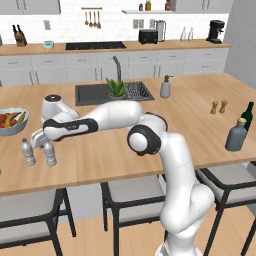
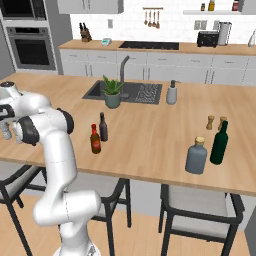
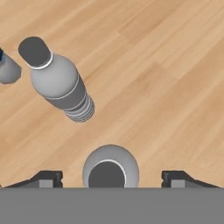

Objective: Move the plastic bottles in the middle to the plastics group, and the glass bottles in the middle to the glass group.

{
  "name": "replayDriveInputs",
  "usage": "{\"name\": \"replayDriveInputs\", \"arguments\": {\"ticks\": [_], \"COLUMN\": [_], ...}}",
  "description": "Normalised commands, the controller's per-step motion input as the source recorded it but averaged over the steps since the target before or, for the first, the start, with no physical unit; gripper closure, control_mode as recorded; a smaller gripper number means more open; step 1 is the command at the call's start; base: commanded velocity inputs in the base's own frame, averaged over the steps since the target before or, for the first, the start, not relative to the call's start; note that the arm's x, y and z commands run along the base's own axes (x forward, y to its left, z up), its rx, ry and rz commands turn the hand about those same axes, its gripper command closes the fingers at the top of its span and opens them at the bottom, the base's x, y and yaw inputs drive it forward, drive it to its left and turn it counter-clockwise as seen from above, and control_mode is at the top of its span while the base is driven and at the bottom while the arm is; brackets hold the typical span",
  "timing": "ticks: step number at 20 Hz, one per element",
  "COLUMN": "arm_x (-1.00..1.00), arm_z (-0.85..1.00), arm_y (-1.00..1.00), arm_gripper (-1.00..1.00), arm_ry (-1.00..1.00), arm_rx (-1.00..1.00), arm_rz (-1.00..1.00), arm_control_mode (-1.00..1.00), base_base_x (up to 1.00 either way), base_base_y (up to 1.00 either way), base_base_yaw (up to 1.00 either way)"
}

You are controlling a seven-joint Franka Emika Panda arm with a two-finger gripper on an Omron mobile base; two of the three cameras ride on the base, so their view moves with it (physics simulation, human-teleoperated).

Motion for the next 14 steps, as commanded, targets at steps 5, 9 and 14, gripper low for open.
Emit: {"name": "replayDriveInputs", "arguments": {"ticks": [5, 9, 14], "arm_x": [-0.01, -0.06, -0.39], "arm_z": [0.36, 0.41, 0.06], "arm_y": [0.0, -0.11, -0.51], "arm_gripper": [-1.0, -1.0, -1.0], "arm_ry": [0.0, 0.0, 0.0], "arm_rx": [0.0, 0.0, 0.0], "arm_rz": [0.0, 0.0, -0.05], "arm_control_mode": [-1.0, -1.0, -1.0], "base_base_x": [0.0, 0.0, 0.0], "base_base_y": [0.0, 0.0, 0.0], "base_base_yaw": [0.0, 0.0, 0.0]}}
